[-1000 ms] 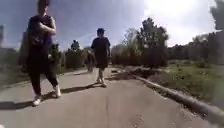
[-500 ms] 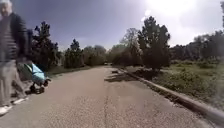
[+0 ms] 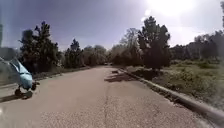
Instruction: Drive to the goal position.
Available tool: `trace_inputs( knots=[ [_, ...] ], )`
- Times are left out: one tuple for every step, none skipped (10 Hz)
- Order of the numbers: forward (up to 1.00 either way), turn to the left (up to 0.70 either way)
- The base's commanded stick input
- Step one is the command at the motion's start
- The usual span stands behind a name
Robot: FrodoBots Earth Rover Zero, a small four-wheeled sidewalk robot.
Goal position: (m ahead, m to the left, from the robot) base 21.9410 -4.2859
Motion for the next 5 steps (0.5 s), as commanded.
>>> trace_inputs(
  knots=[
    [0.7,0.0],
    [0.7,0.0],
    [0.7,0.01],
    [0.7,0.12],
    [0.7,0.14]
  ],
)
